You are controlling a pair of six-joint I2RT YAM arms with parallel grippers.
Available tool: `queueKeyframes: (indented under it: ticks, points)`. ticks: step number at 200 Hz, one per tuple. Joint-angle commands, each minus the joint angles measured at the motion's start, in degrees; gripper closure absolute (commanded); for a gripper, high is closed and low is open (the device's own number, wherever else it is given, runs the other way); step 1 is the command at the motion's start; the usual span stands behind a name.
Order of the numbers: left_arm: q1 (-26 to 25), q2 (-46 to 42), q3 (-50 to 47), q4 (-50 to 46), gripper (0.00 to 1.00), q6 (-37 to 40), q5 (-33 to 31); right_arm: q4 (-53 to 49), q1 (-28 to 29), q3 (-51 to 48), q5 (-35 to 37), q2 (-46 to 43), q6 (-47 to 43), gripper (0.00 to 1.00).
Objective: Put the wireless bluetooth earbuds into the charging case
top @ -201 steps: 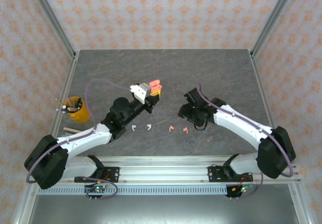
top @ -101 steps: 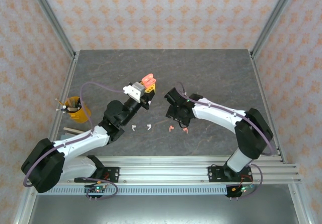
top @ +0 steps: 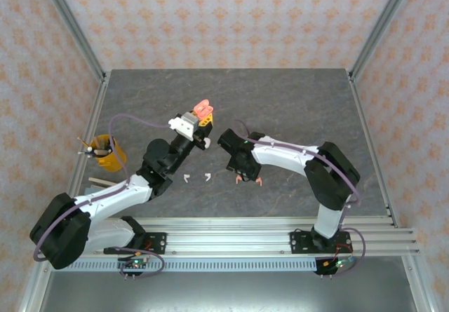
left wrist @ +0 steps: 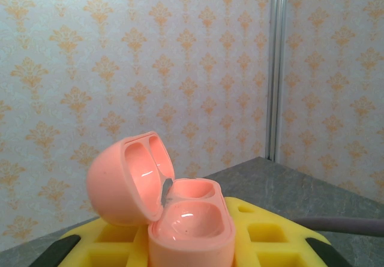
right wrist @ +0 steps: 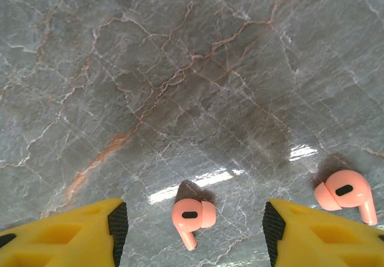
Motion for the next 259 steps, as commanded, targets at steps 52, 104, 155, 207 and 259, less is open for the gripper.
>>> queueKeyframes:
  ticks: [52, 104, 155, 207, 259]
  points:
    - [0.9, -2.0, 0.7, 2.0, 1.00, 0.9, 0.0, 0.3, 0.9, 1.6, -1.9, 2.9, 3.5, 0.38]
    - [0.9, -1.9, 0.9, 0.4, 1.00, 0.7, 0.6, 1.7, 1.0, 0.8, -2.6, 3.6, 3.7, 0.40]
    - [0.9, -1.8, 1.1, 0.0, 1.00, 0.6, 0.7, 2.9, 1.0, 0.1, -3.4, 4.3, 3.7, 0.44]
    - [0.9, -1.7, 1.1, -0.2, 1.00, 0.6, 0.8, 3.1, 1.0, -0.4, -3.6, 4.8, 3.7, 0.46]
    - [1.0, -1.7, 1.3, -0.1, 1.00, 0.5, 0.9, 2.4, 1.7, -0.6, -3.6, 5.0, 3.7, 0.47]
